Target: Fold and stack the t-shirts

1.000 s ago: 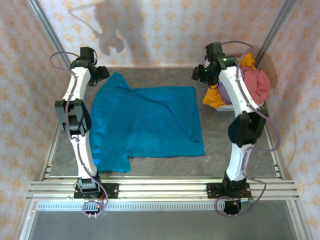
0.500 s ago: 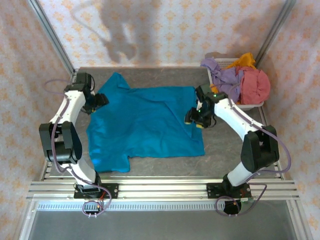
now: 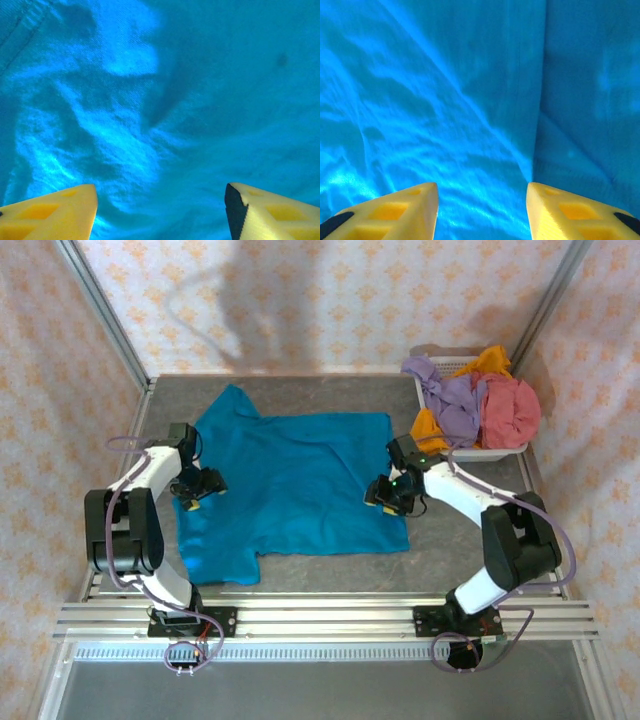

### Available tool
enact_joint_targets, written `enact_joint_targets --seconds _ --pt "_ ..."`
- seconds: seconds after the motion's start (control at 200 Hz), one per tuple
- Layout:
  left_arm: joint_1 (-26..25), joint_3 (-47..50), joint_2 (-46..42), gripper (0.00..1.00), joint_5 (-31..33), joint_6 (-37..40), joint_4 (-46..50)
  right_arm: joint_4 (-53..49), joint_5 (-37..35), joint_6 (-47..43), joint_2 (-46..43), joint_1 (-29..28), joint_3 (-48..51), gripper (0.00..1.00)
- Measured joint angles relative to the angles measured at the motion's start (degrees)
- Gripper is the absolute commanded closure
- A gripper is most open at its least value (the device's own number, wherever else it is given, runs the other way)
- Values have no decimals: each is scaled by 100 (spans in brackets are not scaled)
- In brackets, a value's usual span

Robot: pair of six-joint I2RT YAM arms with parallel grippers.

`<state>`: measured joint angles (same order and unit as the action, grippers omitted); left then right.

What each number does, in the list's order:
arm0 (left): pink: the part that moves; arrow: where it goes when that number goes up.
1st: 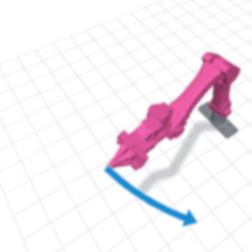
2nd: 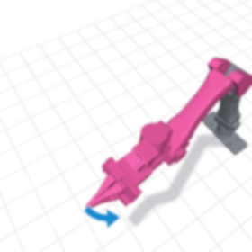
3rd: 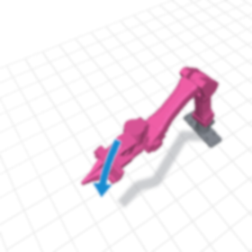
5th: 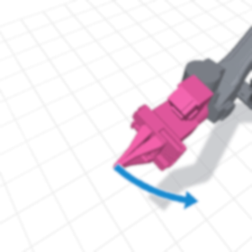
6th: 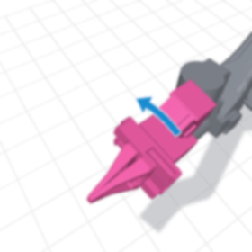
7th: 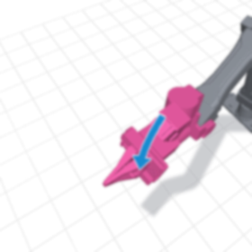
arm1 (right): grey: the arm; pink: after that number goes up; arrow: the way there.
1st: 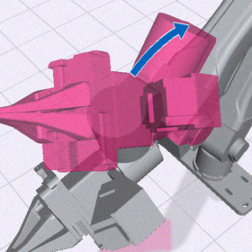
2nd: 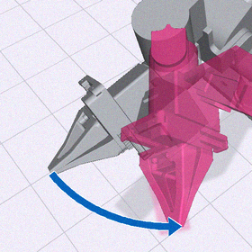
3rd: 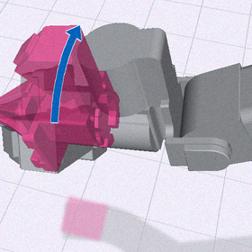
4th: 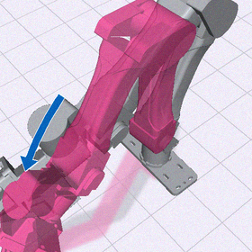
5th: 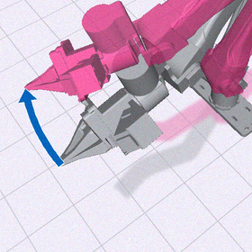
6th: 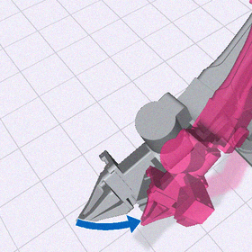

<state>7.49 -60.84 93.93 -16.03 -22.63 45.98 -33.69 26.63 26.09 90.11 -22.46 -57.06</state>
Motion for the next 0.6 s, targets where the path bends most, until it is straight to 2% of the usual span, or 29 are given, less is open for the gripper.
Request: enact_joint_targets --seconds 0.115,0.4,0.601 --pt "0 -2 273 30 46 15 -26 -92 -505 -221 507 72 -925 67" --pt "0 -127 581 30 63 17 -22 -767 -1453 -1233 2756 485 -3980 73" --pt "0 -247 597 30 59 24 -26 -1471 -1978 -1797 4177 592 -5877 73"
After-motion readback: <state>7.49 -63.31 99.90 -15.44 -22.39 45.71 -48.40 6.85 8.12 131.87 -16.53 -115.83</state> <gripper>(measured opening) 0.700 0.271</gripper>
